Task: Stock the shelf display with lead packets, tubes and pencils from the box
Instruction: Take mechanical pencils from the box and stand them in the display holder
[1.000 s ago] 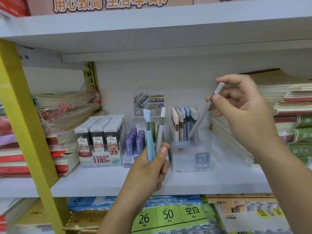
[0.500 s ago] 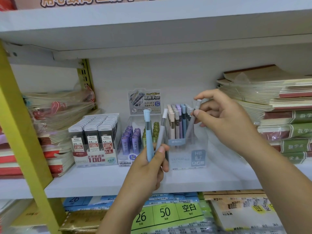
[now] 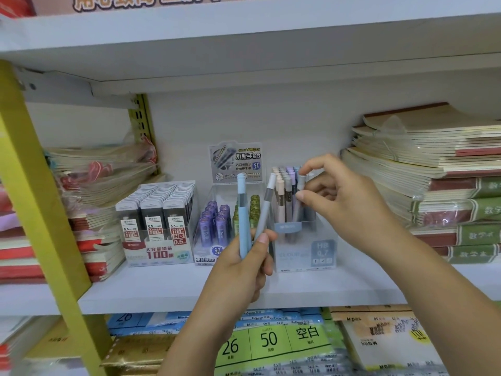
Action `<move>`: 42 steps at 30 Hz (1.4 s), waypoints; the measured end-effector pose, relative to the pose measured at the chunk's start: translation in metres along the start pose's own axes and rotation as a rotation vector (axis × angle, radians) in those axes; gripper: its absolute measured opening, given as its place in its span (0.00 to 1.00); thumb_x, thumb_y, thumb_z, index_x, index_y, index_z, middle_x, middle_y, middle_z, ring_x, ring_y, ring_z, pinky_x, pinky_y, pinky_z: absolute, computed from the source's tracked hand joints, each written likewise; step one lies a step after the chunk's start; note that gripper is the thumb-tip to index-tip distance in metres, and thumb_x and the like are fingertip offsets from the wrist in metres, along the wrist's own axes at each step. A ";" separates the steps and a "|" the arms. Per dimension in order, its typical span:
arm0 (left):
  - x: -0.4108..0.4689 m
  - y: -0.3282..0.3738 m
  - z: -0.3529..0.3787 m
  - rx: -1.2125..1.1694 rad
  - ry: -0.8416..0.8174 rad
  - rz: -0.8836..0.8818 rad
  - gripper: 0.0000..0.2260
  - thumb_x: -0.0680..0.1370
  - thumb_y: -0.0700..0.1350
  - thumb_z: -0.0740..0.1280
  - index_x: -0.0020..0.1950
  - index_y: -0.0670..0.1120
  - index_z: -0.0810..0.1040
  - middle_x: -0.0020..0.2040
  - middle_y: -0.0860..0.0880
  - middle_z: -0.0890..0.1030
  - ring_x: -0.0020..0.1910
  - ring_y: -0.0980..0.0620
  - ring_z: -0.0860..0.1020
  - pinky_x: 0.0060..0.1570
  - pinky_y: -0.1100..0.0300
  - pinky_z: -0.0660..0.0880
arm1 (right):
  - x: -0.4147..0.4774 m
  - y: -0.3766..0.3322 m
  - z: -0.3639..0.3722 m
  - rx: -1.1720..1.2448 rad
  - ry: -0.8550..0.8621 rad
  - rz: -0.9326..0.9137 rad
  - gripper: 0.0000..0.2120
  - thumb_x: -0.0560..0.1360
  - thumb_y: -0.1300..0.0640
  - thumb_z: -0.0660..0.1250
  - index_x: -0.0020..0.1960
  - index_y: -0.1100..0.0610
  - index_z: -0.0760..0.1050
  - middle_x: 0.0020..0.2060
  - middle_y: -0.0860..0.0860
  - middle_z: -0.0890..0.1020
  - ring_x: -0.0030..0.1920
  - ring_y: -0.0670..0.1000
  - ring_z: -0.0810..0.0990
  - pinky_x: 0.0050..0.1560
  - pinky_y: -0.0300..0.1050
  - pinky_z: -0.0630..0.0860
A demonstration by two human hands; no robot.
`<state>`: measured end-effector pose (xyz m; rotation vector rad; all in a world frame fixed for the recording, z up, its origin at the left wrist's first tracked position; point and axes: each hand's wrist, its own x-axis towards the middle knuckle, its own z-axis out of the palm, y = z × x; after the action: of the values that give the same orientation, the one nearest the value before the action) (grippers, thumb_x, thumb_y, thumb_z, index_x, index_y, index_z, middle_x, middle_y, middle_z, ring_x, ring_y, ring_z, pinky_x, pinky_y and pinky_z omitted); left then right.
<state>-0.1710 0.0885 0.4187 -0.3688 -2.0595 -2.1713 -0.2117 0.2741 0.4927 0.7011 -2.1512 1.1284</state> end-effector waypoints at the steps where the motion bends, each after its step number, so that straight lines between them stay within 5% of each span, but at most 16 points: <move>1: 0.000 0.000 0.000 -0.004 -0.006 0.004 0.10 0.83 0.53 0.61 0.50 0.59 0.82 0.33 0.52 0.74 0.23 0.57 0.63 0.23 0.65 0.61 | 0.000 0.000 0.002 -0.007 -0.009 -0.003 0.14 0.73 0.58 0.72 0.48 0.42 0.72 0.38 0.40 0.83 0.40 0.40 0.80 0.42 0.27 0.73; 8: -0.002 0.004 0.000 -0.018 -0.069 0.030 0.10 0.83 0.53 0.60 0.53 0.59 0.82 0.33 0.52 0.73 0.24 0.56 0.61 0.24 0.65 0.60 | 0.002 -0.001 0.010 -0.196 0.039 -0.054 0.10 0.76 0.56 0.68 0.55 0.44 0.76 0.43 0.41 0.77 0.43 0.41 0.76 0.42 0.28 0.70; 10: -0.003 0.006 0.000 -0.018 -0.093 0.036 0.10 0.82 0.54 0.61 0.53 0.59 0.82 0.33 0.52 0.73 0.24 0.56 0.61 0.24 0.65 0.60 | 0.000 -0.007 0.009 -0.047 0.097 -0.051 0.08 0.77 0.54 0.66 0.55 0.45 0.76 0.43 0.42 0.78 0.43 0.41 0.77 0.43 0.28 0.71; 15: -0.005 0.009 0.004 -0.024 -0.152 0.028 0.12 0.76 0.58 0.63 0.54 0.58 0.82 0.33 0.53 0.74 0.24 0.56 0.60 0.24 0.65 0.59 | -0.004 -0.022 0.010 0.384 -0.077 0.044 0.12 0.76 0.58 0.68 0.56 0.45 0.78 0.41 0.48 0.85 0.43 0.46 0.84 0.42 0.38 0.78; 19: -0.004 0.008 0.005 0.002 -0.094 0.039 0.10 0.81 0.54 0.61 0.53 0.58 0.82 0.33 0.53 0.74 0.24 0.57 0.62 0.24 0.66 0.60 | -0.001 -0.025 0.000 0.494 0.174 0.013 0.11 0.77 0.63 0.66 0.52 0.46 0.77 0.40 0.49 0.85 0.39 0.46 0.83 0.35 0.35 0.76; 22: -0.003 0.006 0.002 0.043 0.002 0.046 0.09 0.81 0.54 0.61 0.51 0.57 0.81 0.30 0.54 0.71 0.24 0.58 0.63 0.23 0.67 0.62 | 0.003 -0.019 -0.023 0.347 0.356 -0.105 0.12 0.78 0.58 0.65 0.54 0.41 0.75 0.42 0.48 0.83 0.43 0.46 0.83 0.38 0.37 0.78; 25: -0.002 0.003 0.001 0.035 0.053 0.015 0.11 0.81 0.55 0.62 0.52 0.49 0.78 0.26 0.57 0.67 0.23 0.59 0.62 0.22 0.68 0.61 | 0.003 -0.006 -0.029 0.143 0.276 -0.114 0.13 0.77 0.56 0.65 0.54 0.37 0.75 0.43 0.47 0.81 0.47 0.50 0.82 0.45 0.47 0.79; 29: -0.002 0.004 0.004 0.052 0.059 0.020 0.12 0.81 0.56 0.61 0.46 0.47 0.72 0.26 0.57 0.67 0.22 0.59 0.62 0.22 0.69 0.61 | 0.000 0.009 -0.018 -0.059 0.167 -0.076 0.13 0.77 0.57 0.66 0.54 0.38 0.75 0.41 0.42 0.80 0.44 0.44 0.80 0.44 0.37 0.76; 33: -0.003 0.005 0.007 0.037 0.029 0.016 0.11 0.82 0.53 0.61 0.40 0.53 0.72 0.28 0.55 0.65 0.23 0.58 0.61 0.22 0.68 0.60 | 0.000 0.013 -0.017 -0.081 0.116 -0.064 0.12 0.77 0.57 0.67 0.54 0.40 0.76 0.40 0.41 0.79 0.42 0.42 0.78 0.41 0.31 0.73; 42: -0.002 0.001 0.006 0.061 0.036 0.020 0.13 0.82 0.55 0.60 0.44 0.48 0.72 0.30 0.53 0.67 0.24 0.57 0.62 0.23 0.68 0.62 | 0.002 0.013 -0.016 -0.035 0.076 0.019 0.10 0.78 0.57 0.65 0.51 0.42 0.68 0.42 0.45 0.83 0.45 0.44 0.81 0.43 0.34 0.74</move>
<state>-0.1683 0.0945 0.4192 -0.3400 -2.0885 -2.0830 -0.2176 0.2934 0.4944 0.6128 -2.1127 1.1067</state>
